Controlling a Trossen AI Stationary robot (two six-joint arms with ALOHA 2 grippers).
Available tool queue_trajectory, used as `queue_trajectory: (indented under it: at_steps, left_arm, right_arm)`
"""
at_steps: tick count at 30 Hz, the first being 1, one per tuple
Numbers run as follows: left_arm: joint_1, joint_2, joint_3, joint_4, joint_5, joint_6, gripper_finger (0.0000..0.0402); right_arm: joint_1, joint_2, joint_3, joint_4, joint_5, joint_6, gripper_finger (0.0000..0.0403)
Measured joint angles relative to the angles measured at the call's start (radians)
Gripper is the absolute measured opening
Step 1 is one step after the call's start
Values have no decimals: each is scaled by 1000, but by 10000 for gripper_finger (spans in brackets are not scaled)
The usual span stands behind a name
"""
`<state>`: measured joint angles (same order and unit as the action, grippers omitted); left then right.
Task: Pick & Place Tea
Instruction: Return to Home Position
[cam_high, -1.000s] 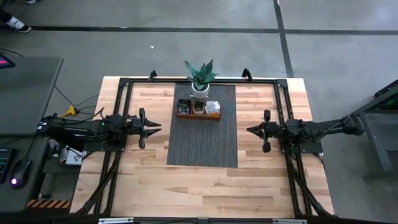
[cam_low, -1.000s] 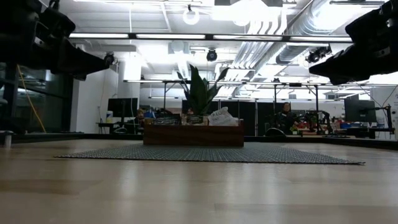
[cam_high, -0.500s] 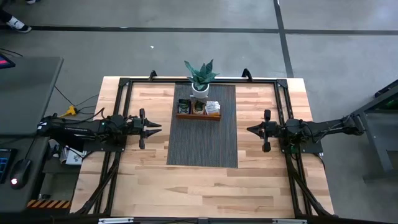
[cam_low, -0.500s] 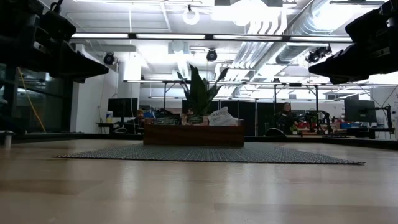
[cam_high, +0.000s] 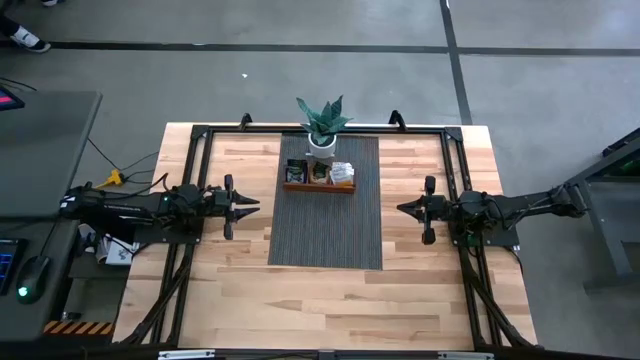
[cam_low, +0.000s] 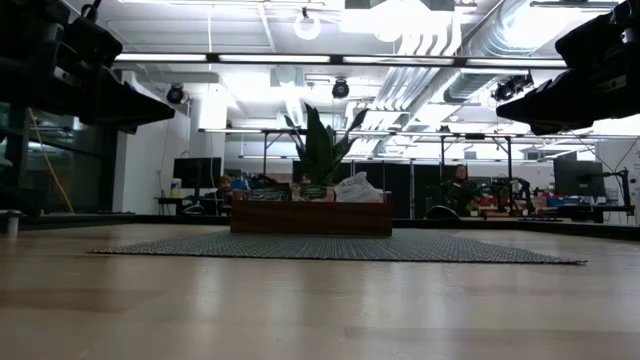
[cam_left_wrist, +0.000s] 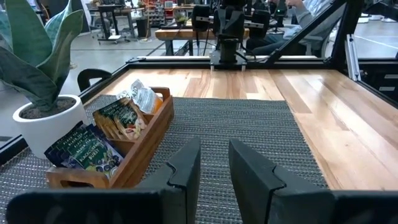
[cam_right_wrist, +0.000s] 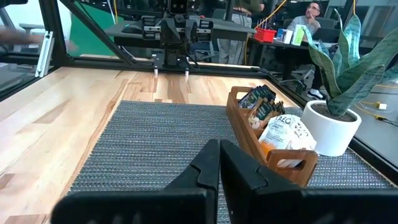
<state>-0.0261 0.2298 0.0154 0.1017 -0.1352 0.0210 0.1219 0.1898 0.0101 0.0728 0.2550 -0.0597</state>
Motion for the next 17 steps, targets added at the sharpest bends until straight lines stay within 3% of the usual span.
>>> queue_trajectory:
  at_steps: [17]
  left_arm:
    - [0, 0, 0, 0, 0, 0, 82]
  right_arm:
    - [0, 0, 0, 2, 0, 0, 8]
